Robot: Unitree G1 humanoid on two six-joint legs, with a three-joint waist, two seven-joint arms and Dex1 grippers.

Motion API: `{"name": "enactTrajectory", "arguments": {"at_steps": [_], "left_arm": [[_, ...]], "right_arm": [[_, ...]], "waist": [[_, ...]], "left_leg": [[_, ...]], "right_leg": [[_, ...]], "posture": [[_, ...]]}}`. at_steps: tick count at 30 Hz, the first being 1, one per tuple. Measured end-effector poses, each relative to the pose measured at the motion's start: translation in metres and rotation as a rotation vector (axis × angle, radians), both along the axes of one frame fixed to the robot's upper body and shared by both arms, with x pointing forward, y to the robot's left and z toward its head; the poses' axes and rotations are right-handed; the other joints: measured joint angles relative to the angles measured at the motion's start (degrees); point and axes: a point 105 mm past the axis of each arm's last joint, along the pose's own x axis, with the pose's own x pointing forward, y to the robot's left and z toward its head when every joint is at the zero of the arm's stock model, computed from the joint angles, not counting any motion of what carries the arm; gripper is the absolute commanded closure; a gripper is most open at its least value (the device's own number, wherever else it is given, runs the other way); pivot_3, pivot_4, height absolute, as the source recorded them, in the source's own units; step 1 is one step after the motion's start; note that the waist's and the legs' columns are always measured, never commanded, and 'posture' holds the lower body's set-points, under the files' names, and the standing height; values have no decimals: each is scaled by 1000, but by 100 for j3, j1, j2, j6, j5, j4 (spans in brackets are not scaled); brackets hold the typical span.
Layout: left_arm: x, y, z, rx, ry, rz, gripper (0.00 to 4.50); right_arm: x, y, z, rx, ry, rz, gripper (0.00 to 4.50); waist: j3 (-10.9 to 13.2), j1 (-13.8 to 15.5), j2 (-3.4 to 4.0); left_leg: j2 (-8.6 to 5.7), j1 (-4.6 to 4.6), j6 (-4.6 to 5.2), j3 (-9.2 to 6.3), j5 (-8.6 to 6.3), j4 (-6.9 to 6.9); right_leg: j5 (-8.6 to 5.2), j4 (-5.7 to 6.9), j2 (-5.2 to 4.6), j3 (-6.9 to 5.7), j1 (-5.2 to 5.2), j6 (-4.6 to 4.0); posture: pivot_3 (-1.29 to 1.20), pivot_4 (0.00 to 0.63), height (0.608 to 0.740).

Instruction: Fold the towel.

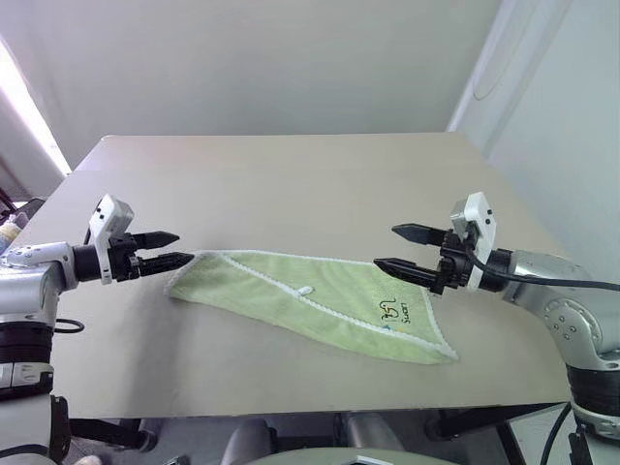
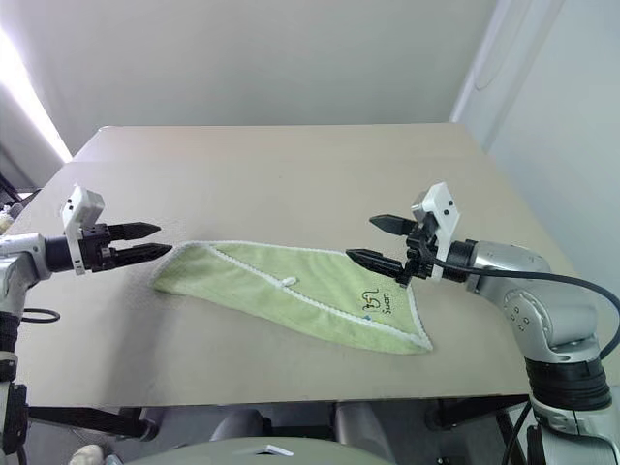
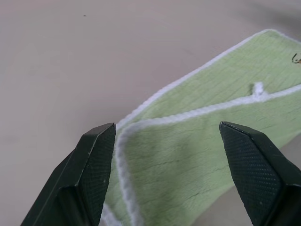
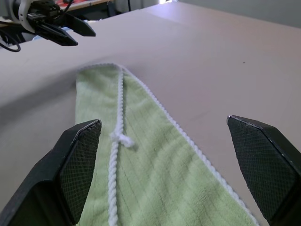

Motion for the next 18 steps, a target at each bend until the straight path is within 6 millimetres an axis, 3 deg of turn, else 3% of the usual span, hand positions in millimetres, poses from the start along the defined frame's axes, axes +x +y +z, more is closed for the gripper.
{"name": "enactTrajectory", "arguments": {"at_steps": [8,18], "left_arm": [[2,2,-2,-17,-3,22,786],[21,1,9,-28,-26,27,786]], "right_arm": [[3,-1,1,-4,-11,-17,32],[-19,-17,-27,-98,120,-67,32]], "waist": [[0,0,0],[0,16,0]], "left_leg": [[0,2,0,-1,0,0],[-2,1,0,0,0,1]], "right_leg": [[0,2,2,0,-1,0],[-1,-3,0,0,2,0]], "posture": [[0,0,712],[0,0,712]]}}
